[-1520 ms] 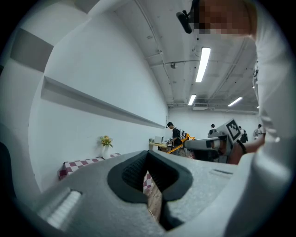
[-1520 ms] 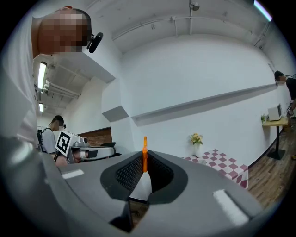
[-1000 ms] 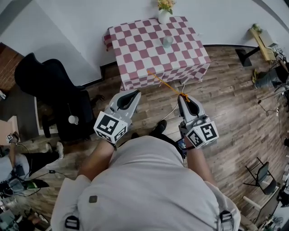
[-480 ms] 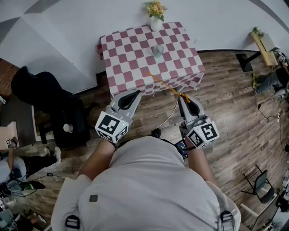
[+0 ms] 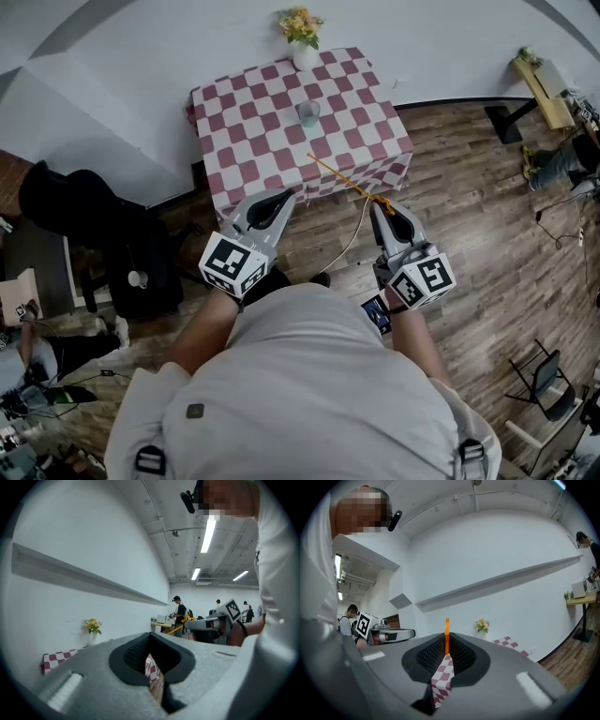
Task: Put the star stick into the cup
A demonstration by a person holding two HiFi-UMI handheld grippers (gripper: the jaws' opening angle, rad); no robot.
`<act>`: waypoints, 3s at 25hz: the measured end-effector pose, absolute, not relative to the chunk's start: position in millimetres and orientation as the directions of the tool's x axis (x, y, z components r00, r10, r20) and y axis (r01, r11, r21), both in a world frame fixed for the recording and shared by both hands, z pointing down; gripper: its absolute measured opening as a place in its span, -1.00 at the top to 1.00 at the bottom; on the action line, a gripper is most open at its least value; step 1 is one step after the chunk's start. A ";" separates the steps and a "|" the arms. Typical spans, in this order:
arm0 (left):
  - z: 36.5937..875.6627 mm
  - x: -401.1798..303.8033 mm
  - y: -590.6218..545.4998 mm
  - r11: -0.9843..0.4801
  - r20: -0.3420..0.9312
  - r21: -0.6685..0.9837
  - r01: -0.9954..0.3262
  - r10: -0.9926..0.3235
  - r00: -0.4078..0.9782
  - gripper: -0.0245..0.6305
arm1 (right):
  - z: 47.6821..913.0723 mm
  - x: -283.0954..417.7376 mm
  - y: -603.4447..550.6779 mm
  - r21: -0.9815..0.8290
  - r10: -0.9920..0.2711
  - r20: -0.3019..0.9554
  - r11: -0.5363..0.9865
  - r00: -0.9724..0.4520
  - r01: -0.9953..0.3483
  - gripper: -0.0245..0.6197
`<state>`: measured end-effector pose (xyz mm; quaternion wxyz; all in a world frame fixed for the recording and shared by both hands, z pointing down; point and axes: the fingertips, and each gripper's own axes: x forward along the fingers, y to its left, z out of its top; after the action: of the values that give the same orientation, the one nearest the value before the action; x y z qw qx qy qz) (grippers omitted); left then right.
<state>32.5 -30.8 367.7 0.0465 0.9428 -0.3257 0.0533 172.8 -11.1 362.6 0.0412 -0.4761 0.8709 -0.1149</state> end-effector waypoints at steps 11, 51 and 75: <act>369.6 36.2 -71.1 -0.818 0.118 0.061 -0.571 -0.563 0.818 0.92 | 366.8 177.2 -39.4 -0.236 -0.872 0.051 0.463 -0.487 -0.854 0.84; 384.8 -76.1 -240.6 -0.879 0.113 0.134 -0.458 -0.446 0.888 0.92 | 377.9 56.5 -212.7 -0.223 -0.917 0.094 0.359 -0.387 -0.906 0.84; 439.3 -1.8 -333.2 -0.829 0.209 0.200 -0.523 -0.485 0.849 0.92 | 435.5 132.5 -304.9 -0.269 -0.872 0.220 0.377 -0.438 -0.886 0.84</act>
<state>-1.8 -333.2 439.3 0.1256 0.9533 -0.2644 0.0746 132.5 -304.9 435.5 -0.0205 -0.5298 0.8295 -0.1755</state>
